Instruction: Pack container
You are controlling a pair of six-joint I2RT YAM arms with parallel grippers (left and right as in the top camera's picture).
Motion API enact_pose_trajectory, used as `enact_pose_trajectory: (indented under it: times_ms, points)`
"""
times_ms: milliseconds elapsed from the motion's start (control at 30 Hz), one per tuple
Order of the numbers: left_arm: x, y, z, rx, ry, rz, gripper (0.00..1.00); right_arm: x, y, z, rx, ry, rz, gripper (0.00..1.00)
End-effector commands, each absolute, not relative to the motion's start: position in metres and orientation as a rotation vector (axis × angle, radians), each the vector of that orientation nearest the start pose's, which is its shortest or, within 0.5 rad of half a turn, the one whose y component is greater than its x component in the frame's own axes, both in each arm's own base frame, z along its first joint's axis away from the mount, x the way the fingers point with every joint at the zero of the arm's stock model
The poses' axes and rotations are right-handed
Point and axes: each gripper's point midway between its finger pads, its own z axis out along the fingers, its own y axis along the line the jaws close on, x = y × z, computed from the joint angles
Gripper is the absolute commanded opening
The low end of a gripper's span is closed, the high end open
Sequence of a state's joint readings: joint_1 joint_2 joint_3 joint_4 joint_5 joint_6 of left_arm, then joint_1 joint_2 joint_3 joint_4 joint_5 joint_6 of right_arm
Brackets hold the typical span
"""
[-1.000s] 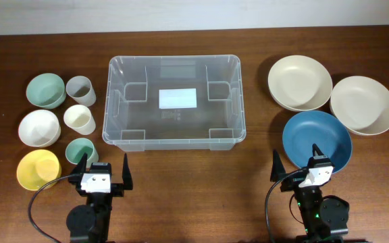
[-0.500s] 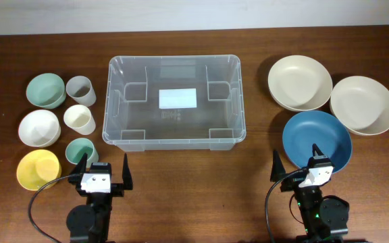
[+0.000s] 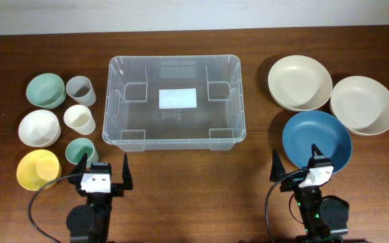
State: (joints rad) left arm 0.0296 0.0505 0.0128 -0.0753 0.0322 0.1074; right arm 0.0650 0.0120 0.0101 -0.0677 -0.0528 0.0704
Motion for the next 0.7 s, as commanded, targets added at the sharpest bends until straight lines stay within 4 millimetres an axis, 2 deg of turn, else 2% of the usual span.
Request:
enact_pose_trajectory:
  times_ms: [0, 100, 200, 433, 567, 667]
  points:
    - [0.248, 0.006, 0.147, 0.066, 1.692, 0.084, 1.0, 0.244, 0.03, 0.157, 0.003, 1.648, 0.232, 0.99]
    - [0.248, 0.006, 0.147, 0.067, 1.692, 0.085, 1.0, 0.242, 0.038, 0.161, -0.032, 1.643, 0.276, 0.99]
    - [0.248, 0.006, 0.147, 0.067, 1.692, 0.085, 1.0, 0.24, 0.041, 0.176, -0.045, 1.612, 0.288, 0.99]
    - [0.248, 0.006, 0.147, 0.067, 1.692, 0.085, 1.0, 0.228, 0.031, 0.253, -0.004, 1.497, 0.258, 0.99]
    - [0.248, 0.006, 0.147, 0.067, 1.692, 0.085, 1.0, 0.228, 0.026, 0.279, 0.032, 1.589, 0.238, 0.99]
    - [0.248, 0.006, 0.147, 0.067, 1.692, 0.084, 1.0, 0.235, 0.026, 0.288, 0.076, 1.737, 0.261, 0.99]
